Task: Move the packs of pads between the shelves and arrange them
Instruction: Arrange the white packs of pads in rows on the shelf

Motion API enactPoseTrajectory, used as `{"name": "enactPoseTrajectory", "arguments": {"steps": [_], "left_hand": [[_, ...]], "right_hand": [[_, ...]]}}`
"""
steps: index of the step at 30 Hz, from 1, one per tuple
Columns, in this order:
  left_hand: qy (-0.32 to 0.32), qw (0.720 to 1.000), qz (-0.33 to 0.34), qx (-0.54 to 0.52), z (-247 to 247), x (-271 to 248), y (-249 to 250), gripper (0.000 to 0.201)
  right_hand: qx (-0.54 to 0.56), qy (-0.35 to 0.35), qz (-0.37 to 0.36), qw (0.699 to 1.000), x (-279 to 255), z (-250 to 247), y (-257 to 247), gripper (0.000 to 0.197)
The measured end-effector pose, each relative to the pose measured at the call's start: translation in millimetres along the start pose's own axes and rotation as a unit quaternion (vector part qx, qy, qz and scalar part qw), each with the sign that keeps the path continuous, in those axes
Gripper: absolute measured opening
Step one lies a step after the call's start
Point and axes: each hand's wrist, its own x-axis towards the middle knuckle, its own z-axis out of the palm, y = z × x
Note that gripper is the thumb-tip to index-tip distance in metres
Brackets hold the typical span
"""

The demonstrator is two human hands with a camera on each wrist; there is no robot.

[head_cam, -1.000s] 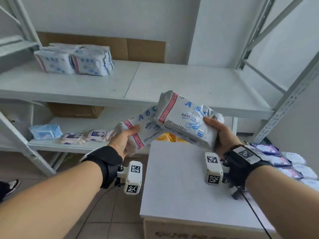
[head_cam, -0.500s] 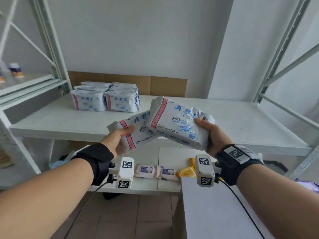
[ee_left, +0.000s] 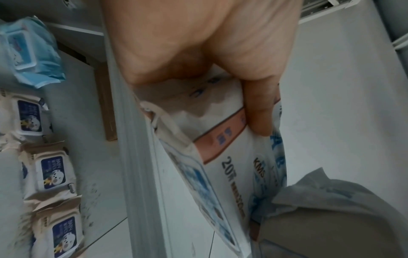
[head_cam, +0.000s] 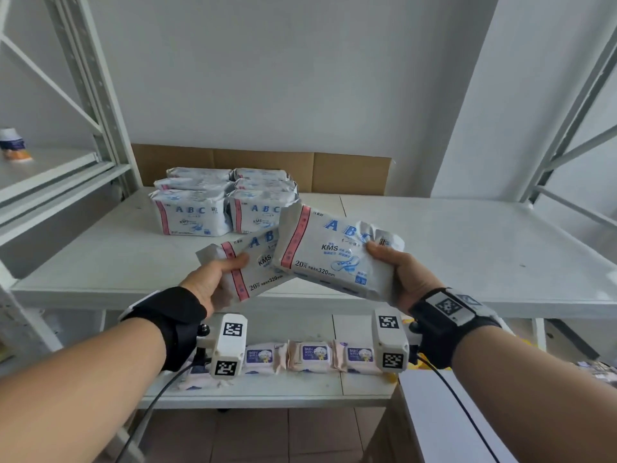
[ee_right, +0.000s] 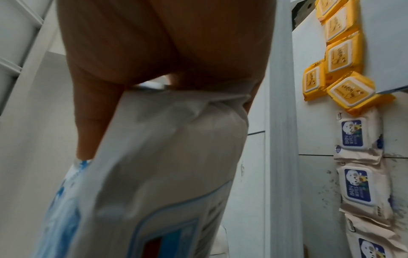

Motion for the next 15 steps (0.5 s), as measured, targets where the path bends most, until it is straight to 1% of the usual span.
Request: {"name": "enactPoseTrajectory", "arguments": {"steps": [4, 8, 11, 15], "left_hand": [[0.028, 0.999, 0.02, 0.022, -21.1, 26.2, 18.4, 0.049], [0.053, 0.998, 0.027, 0.038, -49.3, 49.2, 44.3, 0.046], [0.075, 0.995, 0.023, 0.054, -76.4, 65.2, 60.1, 0.049], [0.102, 0.991, 0.021, 0.09, -105.1, 83.0, 77.0, 0.053]], "right_hand": [[-0.048, 0.0, 0.008, 0.999, 38.1, 9.6, -6.8, 0.035], [-0.089, 0.008, -0.001, 0.996, 75.5, 17.9, -14.2, 0.043], [-0.114, 0.036, -0.017, 0.993, 103.6, 24.6, -18.4, 0.044], [-0.141, 0.065, -0.011, 0.988, 137.2, 35.5, -17.4, 0.062]]}}
